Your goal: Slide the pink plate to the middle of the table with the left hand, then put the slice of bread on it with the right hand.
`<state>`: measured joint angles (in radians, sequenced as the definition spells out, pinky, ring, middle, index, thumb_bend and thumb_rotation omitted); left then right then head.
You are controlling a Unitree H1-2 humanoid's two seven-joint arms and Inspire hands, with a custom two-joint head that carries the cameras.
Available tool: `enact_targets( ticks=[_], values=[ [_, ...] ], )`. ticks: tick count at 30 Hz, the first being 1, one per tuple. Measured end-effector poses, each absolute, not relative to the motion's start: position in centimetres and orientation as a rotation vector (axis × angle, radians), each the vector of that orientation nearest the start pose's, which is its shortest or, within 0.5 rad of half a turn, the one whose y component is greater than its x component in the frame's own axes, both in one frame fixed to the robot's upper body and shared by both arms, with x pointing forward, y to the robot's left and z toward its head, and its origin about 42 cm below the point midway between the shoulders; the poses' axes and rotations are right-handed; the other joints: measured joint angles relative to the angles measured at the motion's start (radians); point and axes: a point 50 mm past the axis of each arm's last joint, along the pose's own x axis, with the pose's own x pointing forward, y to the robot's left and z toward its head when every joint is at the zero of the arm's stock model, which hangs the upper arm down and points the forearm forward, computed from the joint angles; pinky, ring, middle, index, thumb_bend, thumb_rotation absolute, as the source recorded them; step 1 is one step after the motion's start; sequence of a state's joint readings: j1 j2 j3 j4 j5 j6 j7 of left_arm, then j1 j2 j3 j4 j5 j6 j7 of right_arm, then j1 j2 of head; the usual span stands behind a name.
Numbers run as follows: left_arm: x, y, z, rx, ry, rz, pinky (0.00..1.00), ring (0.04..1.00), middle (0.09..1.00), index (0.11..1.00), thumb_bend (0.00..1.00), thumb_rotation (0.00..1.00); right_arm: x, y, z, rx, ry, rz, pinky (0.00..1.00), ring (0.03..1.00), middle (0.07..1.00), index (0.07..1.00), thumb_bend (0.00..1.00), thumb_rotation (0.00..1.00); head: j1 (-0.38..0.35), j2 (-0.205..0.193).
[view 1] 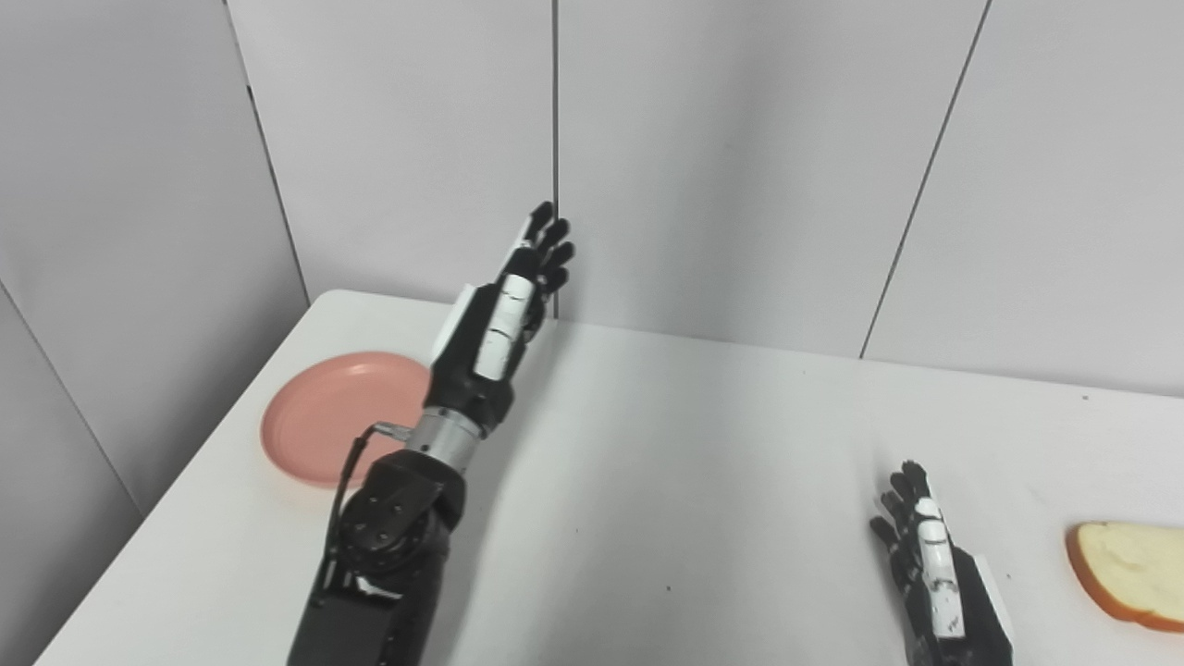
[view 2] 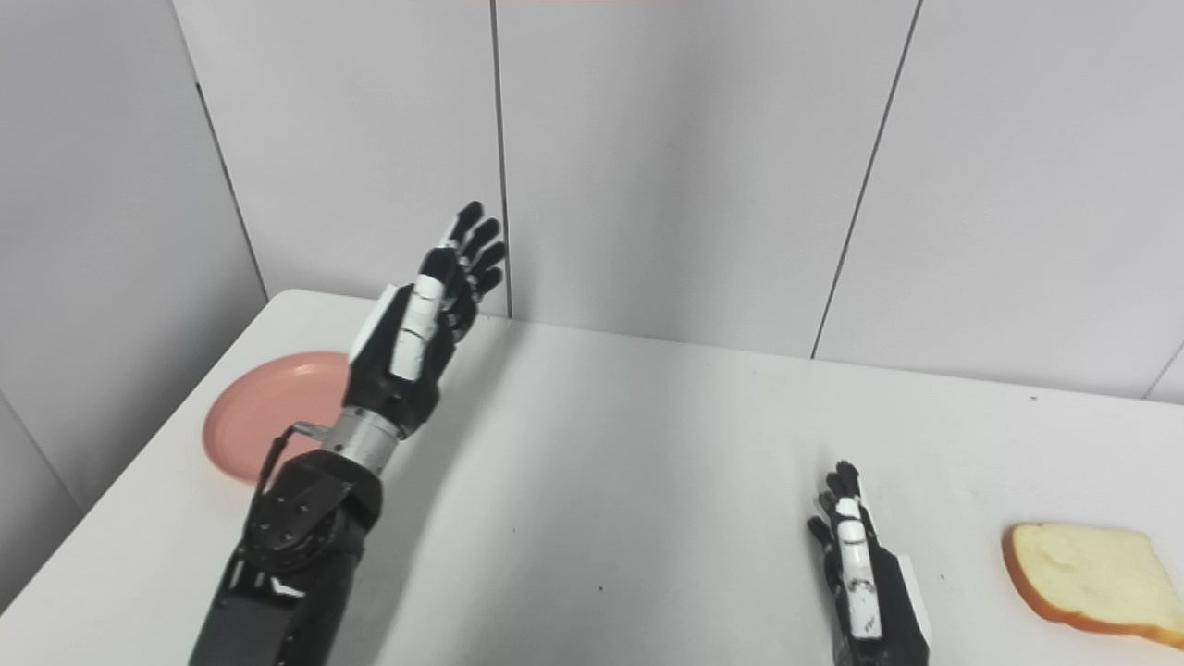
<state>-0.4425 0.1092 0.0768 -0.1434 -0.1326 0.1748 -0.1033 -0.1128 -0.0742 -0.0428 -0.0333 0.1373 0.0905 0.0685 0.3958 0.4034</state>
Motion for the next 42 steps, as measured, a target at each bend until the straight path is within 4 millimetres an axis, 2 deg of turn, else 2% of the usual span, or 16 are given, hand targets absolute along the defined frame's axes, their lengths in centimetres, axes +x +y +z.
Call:
enact_targets(
  ticks=[3,8,17,23,29,33,37,42],
  values=[
    [39.0,23.4,28.4,-0.018,-0.432,-0.107,0.97,0.965,0.976,0.985,0.80,0.97,32.0,-23.5,13.2,0.063,-0.057,0.062,1.00,1.000,1.000,1.000,0.18,1.00,0.008,-0.002],
    [39.8,25.4,29.6,-0.030,-0.445,-0.028,0.95,0.978,0.981,0.987,0.80,0.98,32.1,-23.4,13.2,0.065,-0.059,0.062,1.00,1.000,1.000,1.000,0.16,1.00,0.011,-0.002],
    [40.7,31.7,29.8,-0.002,-0.403,0.110,0.97,0.973,0.973,0.975,0.80,0.97,32.1,-23.5,13.3,0.048,-0.058,0.060,1.00,1.000,1.000,1.000,0.16,1.00,0.021,-0.005],
    [41.9,35.8,29.0,0.005,-0.357,0.167,0.96,0.967,0.966,0.960,0.82,0.98,32.1,-23.5,13.3,0.040,-0.061,0.056,1.00,1.000,1.000,1.000,0.17,1.00,0.029,-0.003],
    [41.9,39.6,28.6,-0.014,-0.352,0.222,0.98,0.957,0.953,0.954,0.83,0.96,32.1,-23.7,13.3,0.040,-0.061,0.054,1.00,1.000,1.000,1.000,0.17,1.00,0.032,0.000],
    [42.1,41.1,27.5,-0.046,-0.321,0.249,0.98,0.957,0.954,0.957,0.84,0.95,32.1,-23.9,13.4,0.023,-0.060,0.053,1.00,1.000,1.000,1.000,0.17,1.00,0.034,0.002],
    [42.0,41.9,27.3,-0.056,-0.322,0.266,0.99,0.971,0.969,0.974,0.84,0.97,32.1,-23.9,13.4,0.022,-0.061,0.054,1.00,1.000,1.000,1.000,0.17,1.00,0.035,0.005],
    [41.8,43.0,26.9,-0.066,-0.307,0.289,1.00,0.968,0.969,0.976,0.83,0.97,32.1,-23.9,13.5,0.023,-0.064,0.054,1.00,1.000,1.000,1.000,0.13,1.00,0.034,0.008]
  ],
)
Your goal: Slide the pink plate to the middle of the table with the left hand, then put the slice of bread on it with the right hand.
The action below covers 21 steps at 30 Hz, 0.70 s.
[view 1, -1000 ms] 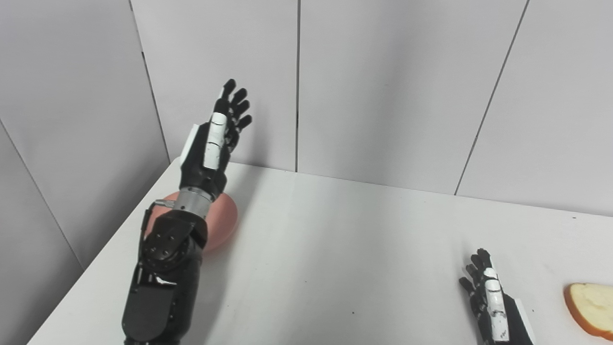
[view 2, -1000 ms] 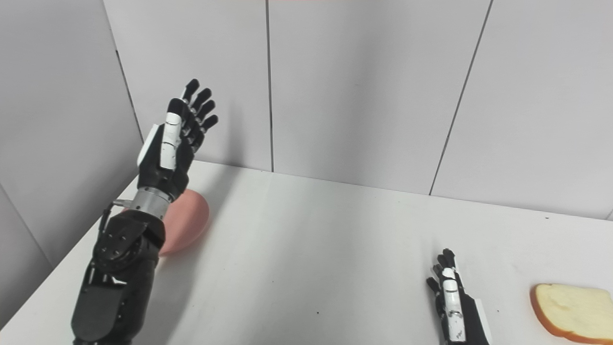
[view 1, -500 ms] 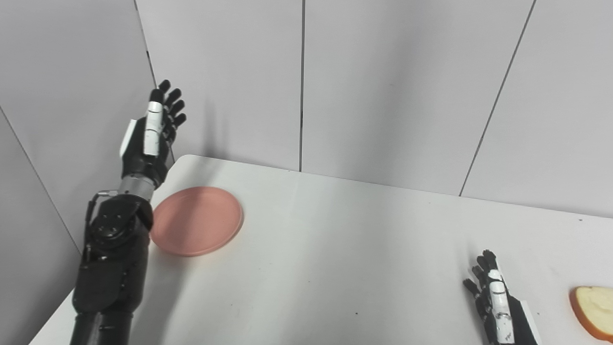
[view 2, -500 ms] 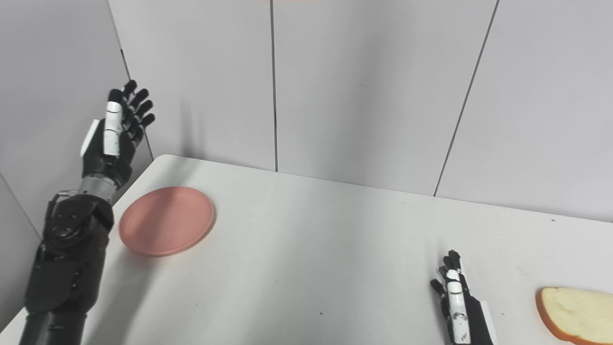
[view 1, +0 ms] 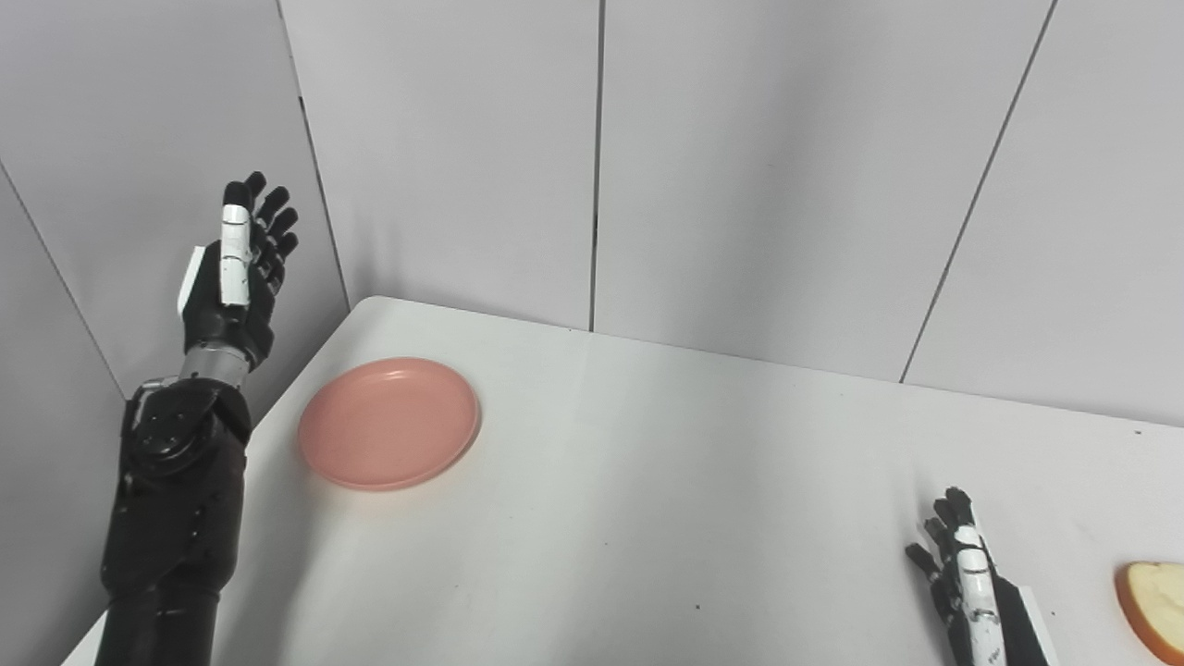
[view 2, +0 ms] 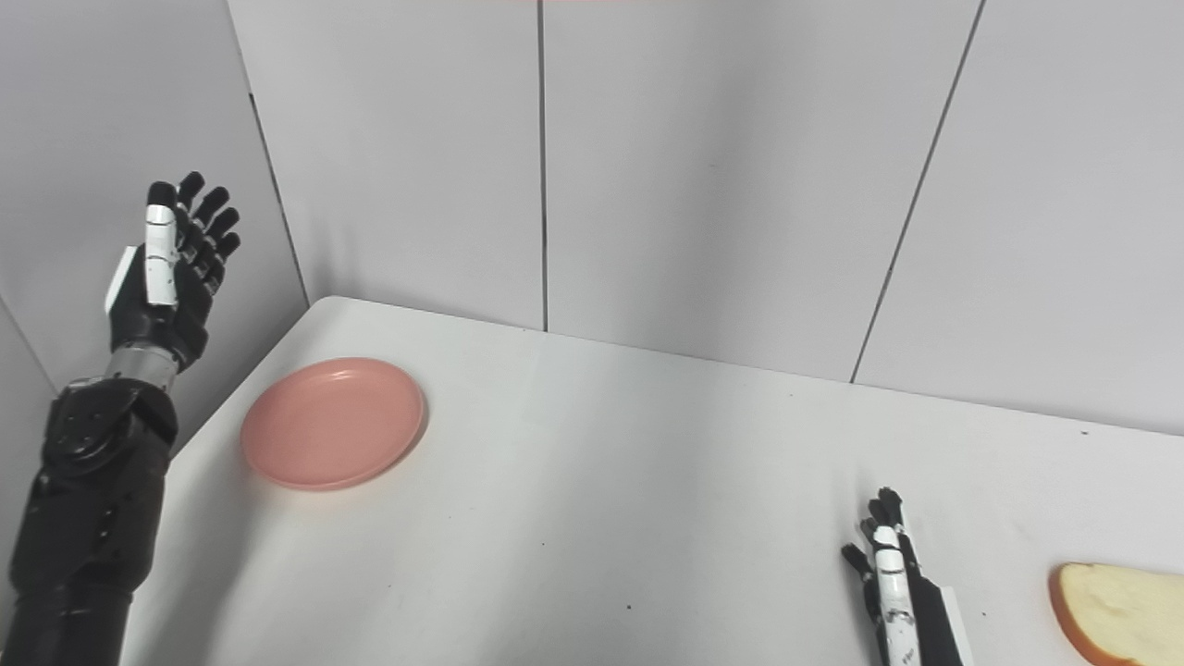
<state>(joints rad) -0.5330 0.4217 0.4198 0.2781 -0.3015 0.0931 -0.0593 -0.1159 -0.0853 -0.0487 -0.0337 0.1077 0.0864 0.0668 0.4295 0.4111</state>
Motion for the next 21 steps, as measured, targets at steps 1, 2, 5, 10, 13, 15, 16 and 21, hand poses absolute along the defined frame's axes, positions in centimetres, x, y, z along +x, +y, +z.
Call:
enact_targets(
  ticks=[1,2,5,10,13,15,16,21],
  values=[
    [41.8,43.2,26.8,-0.070,-0.302,0.293,1.00,0.968,0.970,0.976,0.83,0.97,32.1,-23.9,13.6,0.023,-0.069,0.054,1.00,1.000,1.000,1.000,0.13,1.00,0.000,0.000],
    [41.8,43.4,26.5,-0.073,-0.294,0.299,1.00,0.968,0.971,0.978,0.83,0.97,32.1,-23.9,13.7,0.023,-0.071,0.054,1.00,1.000,1.000,1.000,0.13,1.00,0.002,0.003],
    [41.4,43.8,25.8,-0.077,-0.278,0.313,1.00,0.968,0.965,0.975,0.82,0.97,32.1,-23.9,13.7,0.024,-0.072,0.054,1.00,1.000,1.000,1.000,0.15,1.00,0.002,0.006],
    [41.3,44.3,25.2,-0.097,-0.259,0.350,1.00,0.982,0.956,0.970,0.82,0.96,32.0,-23.9,13.7,0.024,-0.072,0.054,1.00,1.000,1.000,1.000,0.16,1.00,0.003,0.009],
    [41.4,44.6,24.2,-0.128,-0.231,0.375,1.00,0.991,0.972,0.977,0.83,0.96,32.0,-23.9,13.7,0.023,-0.073,0.054,1.00,1.000,1.000,1.000,0.15,1.00,0.003,0.012],
    [41.4,44.6,23.5,-0.139,-0.208,0.383,1.00,0.987,0.973,0.976,0.83,0.96,32.0,-23.9,13.8,0.024,-0.072,0.054,1.00,1.000,1.000,1.000,0.14,1.00,0.002,0.014],
    [41.4,44.7,23.2,-0.140,-0.201,0.384,1.00,0.983,0.972,0.974,0.83,0.96,32.0,-23.9,13.7,0.024,-0.071,0.055,1.00,1.000,1.000,1.000,0.14,1.00,0.002,0.015],
    [41.3,44.6,22.1,-0.153,-0.173,0.394,1.00,0.973,0.960,0.961,0.81,0.95,31.9,-23.9,13.8,0.023,-0.069,0.055,1.00,1.000,1.000,1.000,0.14,1.00,0.003,0.018]
  ],
)
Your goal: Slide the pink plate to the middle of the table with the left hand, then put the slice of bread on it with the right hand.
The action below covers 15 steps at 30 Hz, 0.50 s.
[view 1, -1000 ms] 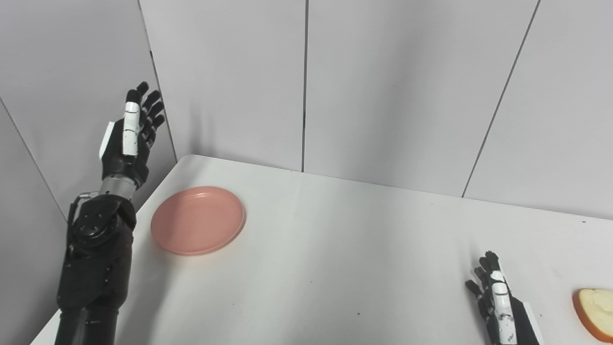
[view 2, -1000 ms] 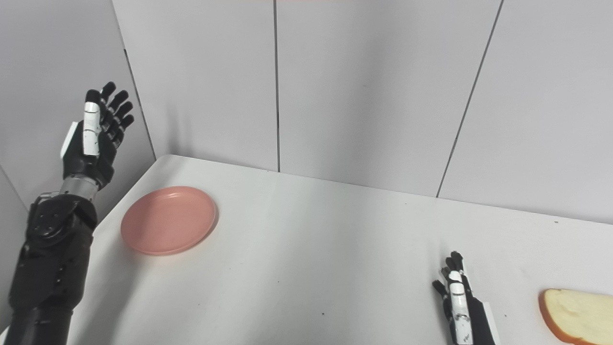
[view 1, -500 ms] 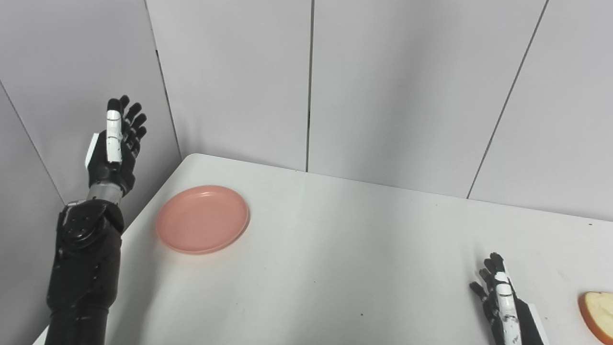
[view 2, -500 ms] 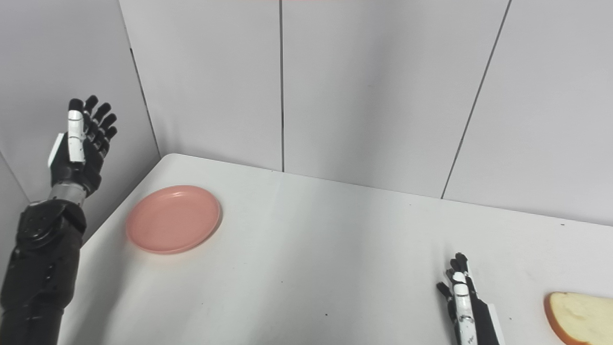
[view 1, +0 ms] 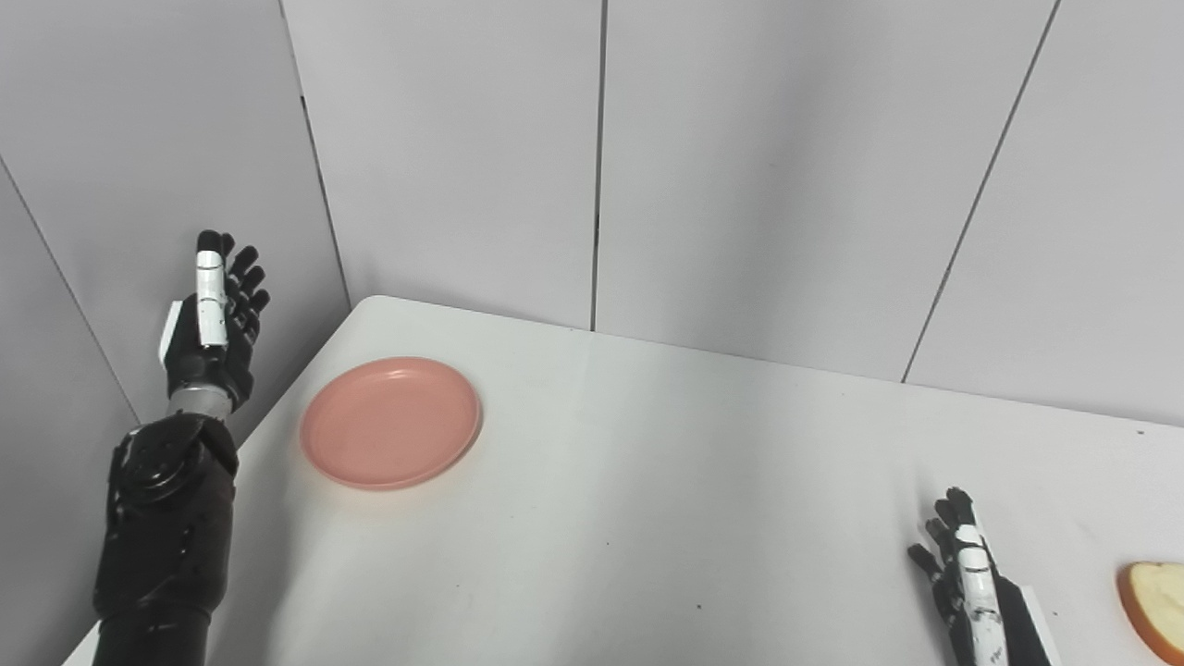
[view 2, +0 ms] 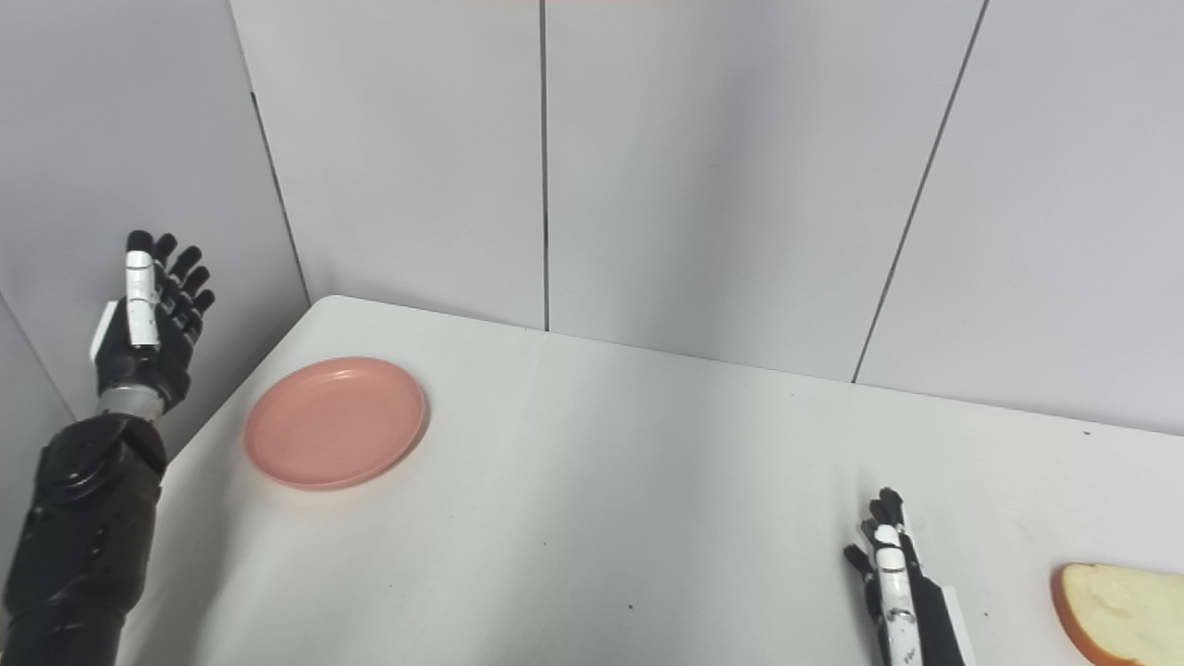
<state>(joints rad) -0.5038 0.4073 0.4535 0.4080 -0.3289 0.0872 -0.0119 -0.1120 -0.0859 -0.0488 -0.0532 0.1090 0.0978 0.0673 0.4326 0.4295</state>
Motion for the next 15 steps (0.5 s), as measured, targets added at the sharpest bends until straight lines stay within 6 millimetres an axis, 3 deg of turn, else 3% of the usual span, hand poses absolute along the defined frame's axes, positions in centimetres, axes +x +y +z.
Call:
enact_targets(
  ticks=[15],
  values=[
    [41.2,44.4,18.7,-0.230,-0.095,0.403,0.99,0.975,0.974,0.985,0.80,0.93,31.8,-23.8,14.2,0.031,-0.056,0.055,1.00,1.000,1.000,1.000,0.12,1.00,-0.003,0.006]
  ],
)
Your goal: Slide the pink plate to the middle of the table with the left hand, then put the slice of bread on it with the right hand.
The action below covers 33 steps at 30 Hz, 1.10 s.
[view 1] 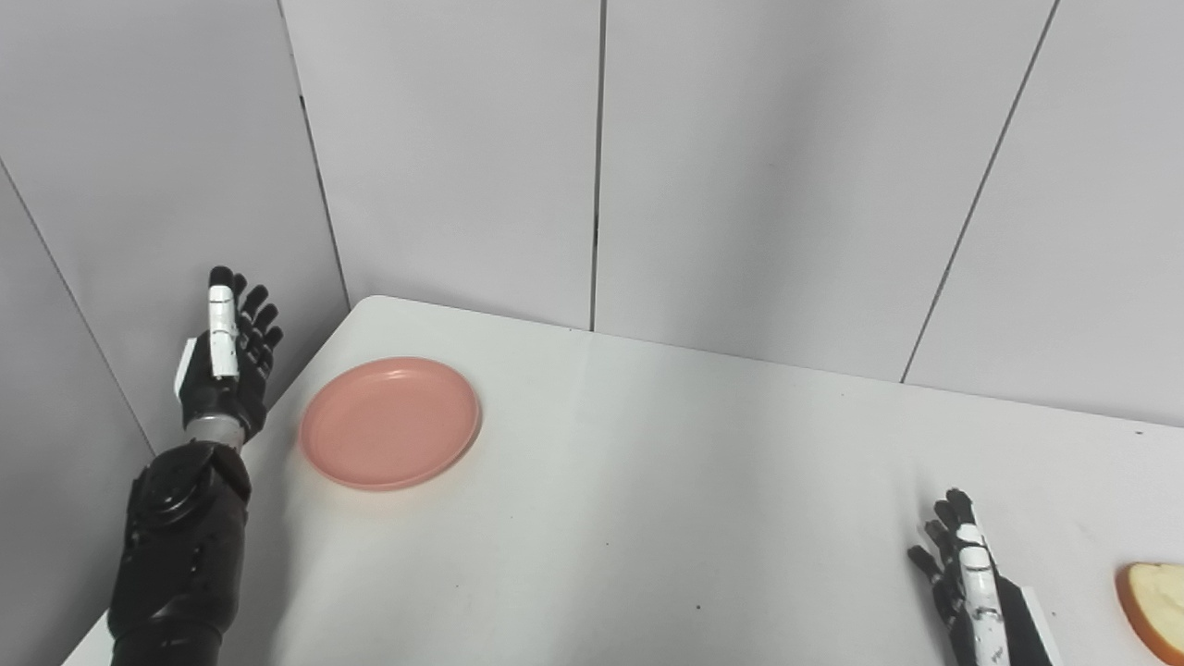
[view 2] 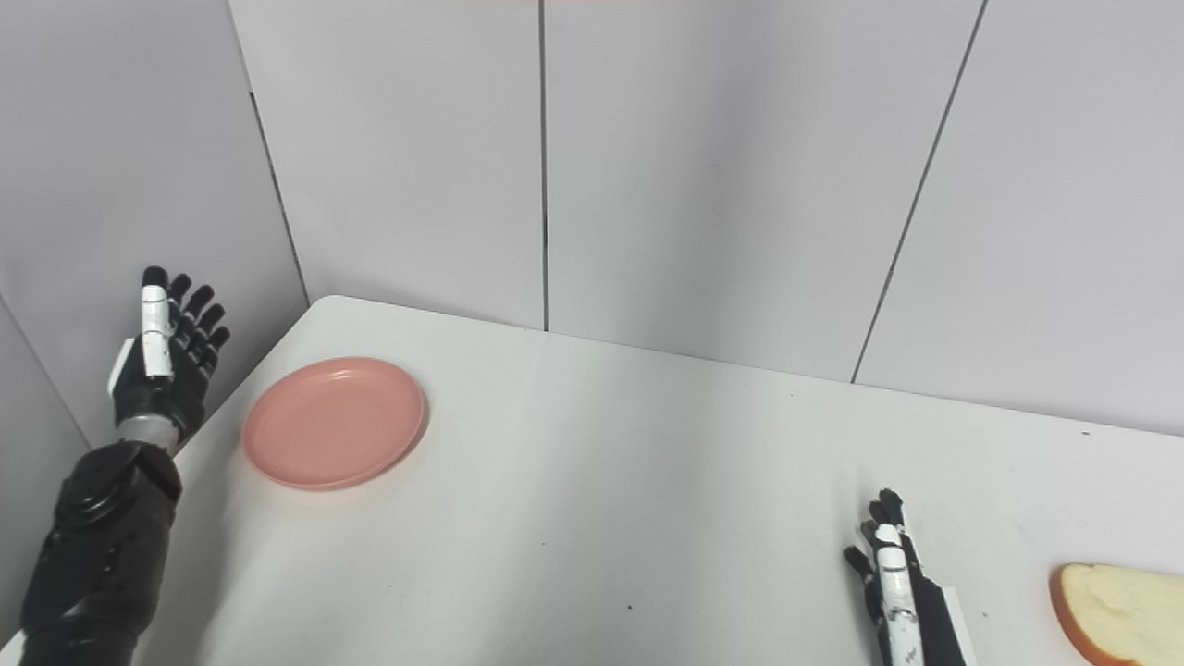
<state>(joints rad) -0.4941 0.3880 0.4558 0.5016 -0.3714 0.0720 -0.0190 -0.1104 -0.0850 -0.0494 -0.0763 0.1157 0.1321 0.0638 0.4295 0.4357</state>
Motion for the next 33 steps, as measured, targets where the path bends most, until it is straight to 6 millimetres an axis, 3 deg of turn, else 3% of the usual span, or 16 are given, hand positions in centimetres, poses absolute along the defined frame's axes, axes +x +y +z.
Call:
enact_targets(
  ticks=[9,27,33],
  values=[
    [41.4,44.3,15.8,-0.261,0.001,0.425,0.99,0.972,0.974,0.984,0.80,0.92,31.8,-23.8,14.2,0.021,-0.056,0.060,1.00,1.000,1.000,1.000,0.13,1.00,0.000,-0.002],
    [42.2,43.8,15.0,-0.263,-0.011,0.424,0.97,0.964,0.961,0.969,0.81,0.90,31.8,-23.7,14.2,0.019,-0.057,0.057,1.00,1.000,1.000,1.000,0.10,1.00,-0.008,-0.002],
    [42.5,43.2,14.7,-0.242,-0.013,0.408,1.00,0.981,0.972,0.979,0.83,0.94,31.8,-23.6,14.2,0.004,-0.058,0.053,1.00,1.000,1.000,1.000,0.11,1.00,-0.009,0.000]
  ],
)
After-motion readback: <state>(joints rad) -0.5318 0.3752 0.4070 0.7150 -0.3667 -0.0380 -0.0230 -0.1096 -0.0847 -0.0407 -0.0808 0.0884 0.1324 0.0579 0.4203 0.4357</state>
